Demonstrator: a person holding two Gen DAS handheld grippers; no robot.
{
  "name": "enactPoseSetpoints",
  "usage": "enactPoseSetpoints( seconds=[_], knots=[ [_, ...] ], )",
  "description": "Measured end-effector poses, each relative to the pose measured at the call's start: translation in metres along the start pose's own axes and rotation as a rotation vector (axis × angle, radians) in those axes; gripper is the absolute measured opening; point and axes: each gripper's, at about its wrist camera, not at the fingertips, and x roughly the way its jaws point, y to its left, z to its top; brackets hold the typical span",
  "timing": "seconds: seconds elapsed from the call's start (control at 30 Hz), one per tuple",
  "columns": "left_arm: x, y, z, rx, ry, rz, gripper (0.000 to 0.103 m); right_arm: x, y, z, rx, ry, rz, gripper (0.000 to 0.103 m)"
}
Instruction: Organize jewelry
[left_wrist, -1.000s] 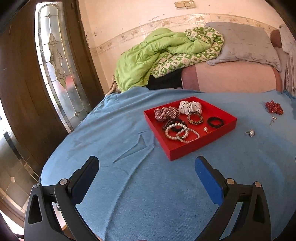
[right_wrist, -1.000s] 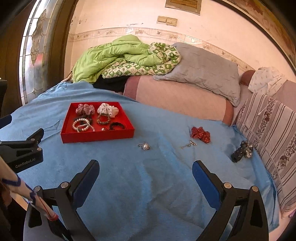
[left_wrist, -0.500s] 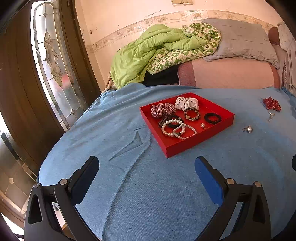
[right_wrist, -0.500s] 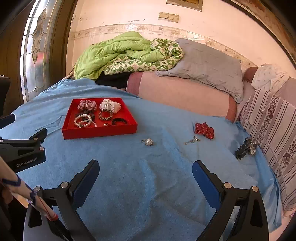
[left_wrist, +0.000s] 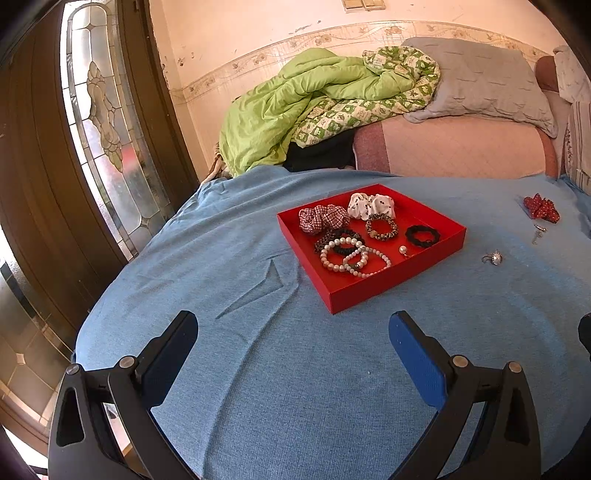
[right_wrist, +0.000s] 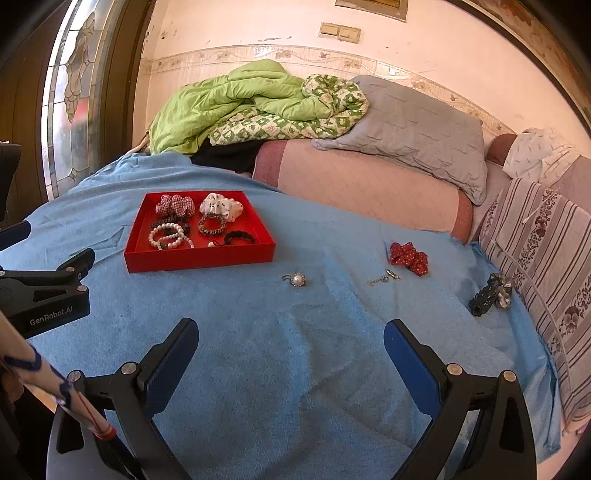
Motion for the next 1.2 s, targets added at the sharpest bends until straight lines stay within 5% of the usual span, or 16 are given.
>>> enactPoseSetpoints(
  seconds=[1.2],
  knots=[
    [-0.0032, -0.0024, 0.0006, 0.004, 0.004, -0.013, 0.103, 0.0024, 0.0035, -0.0037, -0.006, 0.013, 0.003, 0.102]
  ],
)
